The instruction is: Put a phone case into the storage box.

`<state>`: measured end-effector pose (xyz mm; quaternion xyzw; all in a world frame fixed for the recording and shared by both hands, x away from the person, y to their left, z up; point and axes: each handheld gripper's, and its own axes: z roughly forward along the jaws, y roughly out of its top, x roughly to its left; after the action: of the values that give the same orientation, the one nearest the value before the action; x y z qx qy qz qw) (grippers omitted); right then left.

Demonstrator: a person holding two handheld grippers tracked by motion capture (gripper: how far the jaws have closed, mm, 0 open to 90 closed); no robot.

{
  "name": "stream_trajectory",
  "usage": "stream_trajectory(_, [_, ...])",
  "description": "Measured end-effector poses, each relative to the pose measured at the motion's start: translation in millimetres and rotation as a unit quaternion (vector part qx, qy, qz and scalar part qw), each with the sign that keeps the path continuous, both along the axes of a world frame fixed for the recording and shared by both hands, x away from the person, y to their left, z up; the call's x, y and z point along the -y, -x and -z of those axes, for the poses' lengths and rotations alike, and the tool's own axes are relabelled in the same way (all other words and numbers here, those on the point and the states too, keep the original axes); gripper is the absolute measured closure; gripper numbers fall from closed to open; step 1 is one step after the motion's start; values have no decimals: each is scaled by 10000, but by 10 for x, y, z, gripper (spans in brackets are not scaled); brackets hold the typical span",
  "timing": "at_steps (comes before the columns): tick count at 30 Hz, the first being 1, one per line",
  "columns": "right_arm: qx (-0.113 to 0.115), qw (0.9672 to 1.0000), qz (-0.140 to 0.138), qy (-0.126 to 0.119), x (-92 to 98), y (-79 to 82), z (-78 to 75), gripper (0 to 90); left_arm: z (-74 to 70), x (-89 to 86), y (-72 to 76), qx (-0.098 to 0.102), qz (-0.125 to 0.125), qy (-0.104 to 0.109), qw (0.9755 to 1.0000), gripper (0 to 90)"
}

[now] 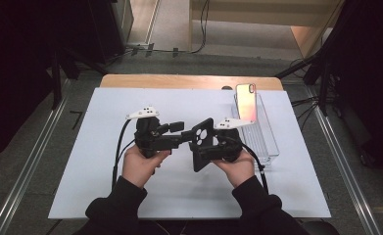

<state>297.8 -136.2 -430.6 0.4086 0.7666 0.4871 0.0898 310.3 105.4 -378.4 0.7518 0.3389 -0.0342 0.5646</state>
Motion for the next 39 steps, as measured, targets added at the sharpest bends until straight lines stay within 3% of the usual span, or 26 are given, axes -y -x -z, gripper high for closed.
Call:
stream_trajectory(11, [-21, 9998, 202, 4, 139, -50, -10, 124, 96, -144, 45, -115, 149, -179, 9997, 318])
stream_trajectory(14, [-33, 9998, 184, 17, 154, -56, -14, 124, 127, -197, 60, -156, 245, -196, 9994, 318])
stream_trajectory(23, [-67, 10000, 19, -30, 196, -79, -33, 124, 280, -382, 81, -151, 430, -513, 9976, 318])
stream_trajectory(27, [-87, 9999, -26, -49, 214, -83, -41, 124, 347, -420, 105, -10, 524, -848, 9950, 317])
stream_trajectory(31, [-99, 9999, -56, -27, 222, -83, -54, 124, 430, -443, 136, 17, 668, -1240, 9900, 317])
stream_trajectory(33, [-94, 9999, -72, -25, 221, -81, -59, 124, 467, -459, 150, -23, 713, -1350, 9883, 317])
stream_trajectory(37, [-91, 9999, -115, -2, 221, -80, -72, 124, 524, -501, 159, -121, 774, -1385, 9873, 317])
stream_trajectory(39, [-91, 9999, -138, 6, 221, -77, -78, 124, 565, -523, 157, -166, 817, -1515, 9849, 317])
